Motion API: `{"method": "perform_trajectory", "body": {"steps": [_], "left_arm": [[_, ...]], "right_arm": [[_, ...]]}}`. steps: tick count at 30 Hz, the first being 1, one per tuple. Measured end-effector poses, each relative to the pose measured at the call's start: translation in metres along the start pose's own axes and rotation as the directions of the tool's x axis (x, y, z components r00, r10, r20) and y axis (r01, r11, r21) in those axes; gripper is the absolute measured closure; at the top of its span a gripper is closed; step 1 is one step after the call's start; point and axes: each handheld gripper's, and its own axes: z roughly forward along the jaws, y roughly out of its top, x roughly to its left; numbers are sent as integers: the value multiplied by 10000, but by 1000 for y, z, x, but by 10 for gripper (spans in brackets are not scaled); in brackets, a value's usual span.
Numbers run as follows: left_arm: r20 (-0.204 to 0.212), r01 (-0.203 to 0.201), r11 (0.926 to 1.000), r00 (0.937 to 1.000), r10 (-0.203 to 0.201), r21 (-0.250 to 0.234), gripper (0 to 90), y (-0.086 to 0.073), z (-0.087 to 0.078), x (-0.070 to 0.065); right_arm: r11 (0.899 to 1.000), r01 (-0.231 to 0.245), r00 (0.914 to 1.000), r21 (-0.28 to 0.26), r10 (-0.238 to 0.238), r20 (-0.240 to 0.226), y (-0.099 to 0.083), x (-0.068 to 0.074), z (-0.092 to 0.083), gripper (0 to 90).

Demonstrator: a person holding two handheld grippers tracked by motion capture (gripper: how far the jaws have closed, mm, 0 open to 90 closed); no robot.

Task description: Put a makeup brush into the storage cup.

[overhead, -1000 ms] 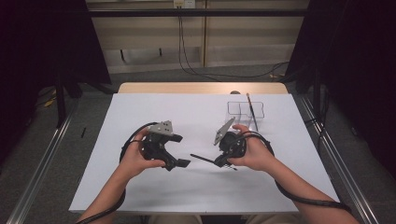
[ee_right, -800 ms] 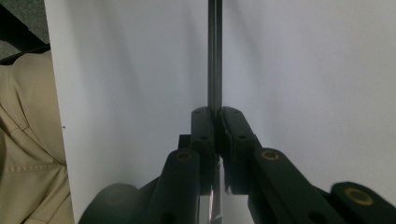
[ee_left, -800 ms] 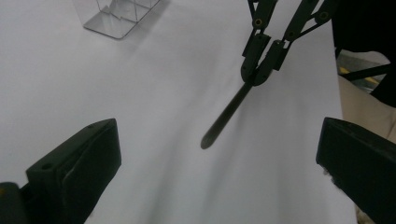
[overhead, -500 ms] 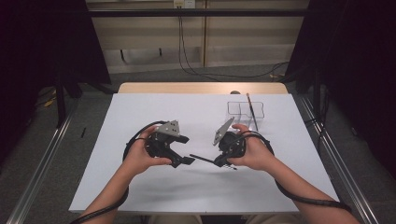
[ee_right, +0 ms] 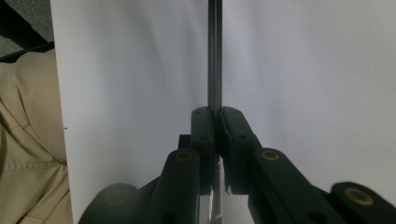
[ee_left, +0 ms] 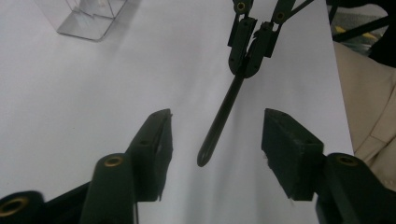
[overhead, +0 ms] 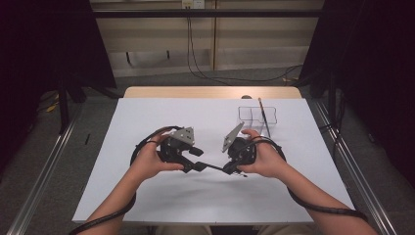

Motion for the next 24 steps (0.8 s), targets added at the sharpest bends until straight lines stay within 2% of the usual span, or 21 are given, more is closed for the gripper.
{"method": "perform_trajectory", "body": {"steps": [3,10,15,17,20,24], "left_arm": [[104,-152,9991,9998,148,387,524,3,2,-1],[160,-488,9952,9987,476,847,554,6,8,-1],[257,-443,9947,9988,421,928,607,6,15,-2],[462,-470,9941,9980,427,975,641,6,17,-3],[601,-467,9912,9974,395,1235,679,5,21,-4],[657,-416,9891,9973,325,1412,770,4,22,-3]], "right_arm": [[10000,67,10000,-13,-67,-10,1,1,0,844],[9998,188,9998,25,-188,-91,3,2,0,844],[9993,354,9993,106,-352,-115,4,2,0,844],[9991,388,9991,150,-386,-146,5,3,0,844],[9988,478,9987,131,-476,-177,6,3,-1,844],[9981,600,9977,102,-596,-310,8,4,-3,843]]}}
